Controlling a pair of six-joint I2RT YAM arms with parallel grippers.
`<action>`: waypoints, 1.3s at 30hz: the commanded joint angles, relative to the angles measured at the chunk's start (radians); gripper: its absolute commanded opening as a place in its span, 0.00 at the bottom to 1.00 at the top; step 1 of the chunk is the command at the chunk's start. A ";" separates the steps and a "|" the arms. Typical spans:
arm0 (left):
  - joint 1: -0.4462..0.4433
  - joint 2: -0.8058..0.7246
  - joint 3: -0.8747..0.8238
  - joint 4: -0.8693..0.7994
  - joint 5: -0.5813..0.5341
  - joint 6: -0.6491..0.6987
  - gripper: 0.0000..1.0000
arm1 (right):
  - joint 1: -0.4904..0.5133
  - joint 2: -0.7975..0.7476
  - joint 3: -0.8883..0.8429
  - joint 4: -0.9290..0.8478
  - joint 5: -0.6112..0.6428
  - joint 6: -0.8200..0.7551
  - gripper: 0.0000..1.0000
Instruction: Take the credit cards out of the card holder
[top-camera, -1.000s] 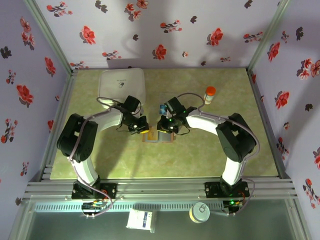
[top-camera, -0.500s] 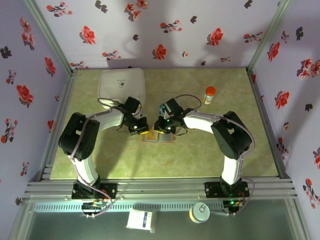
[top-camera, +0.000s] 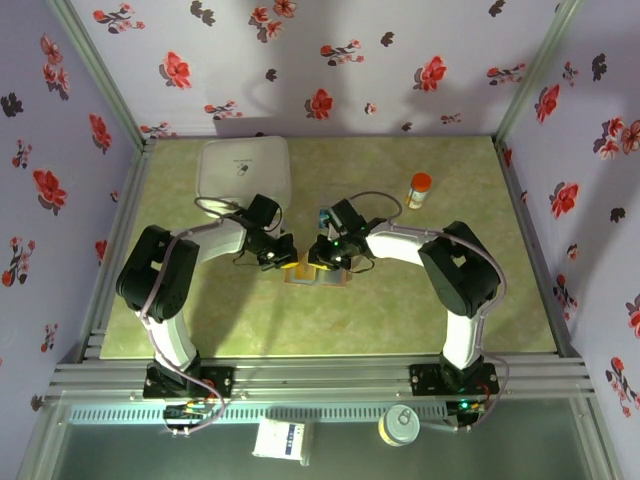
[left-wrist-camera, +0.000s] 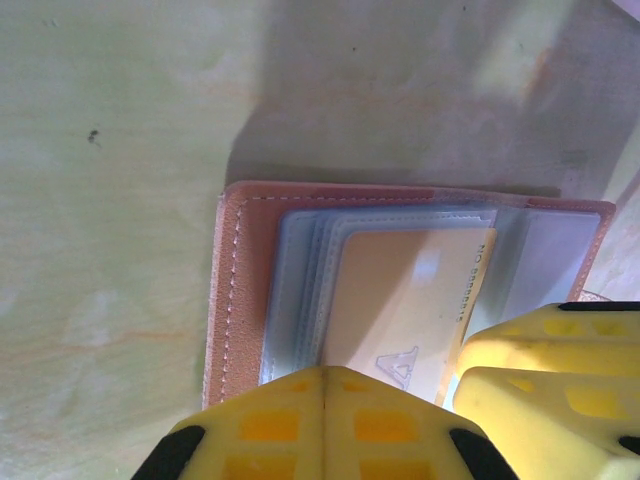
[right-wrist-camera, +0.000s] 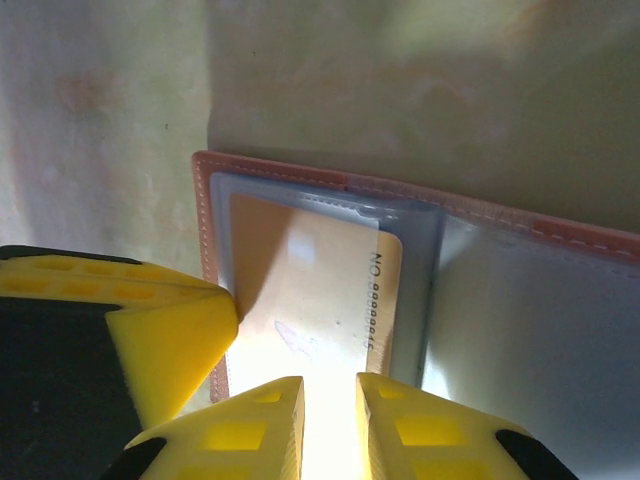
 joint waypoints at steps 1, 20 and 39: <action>0.005 -0.004 -0.034 -0.037 -0.022 -0.003 0.00 | 0.005 0.018 -0.014 0.003 0.011 0.007 0.22; 0.005 -0.070 -0.043 -0.046 -0.033 -0.019 0.06 | 0.006 -0.007 -0.009 -0.068 0.070 -0.031 0.22; 0.004 -0.010 -0.069 -0.016 -0.039 -0.010 0.00 | 0.008 -0.053 -0.003 -0.040 0.064 -0.015 0.22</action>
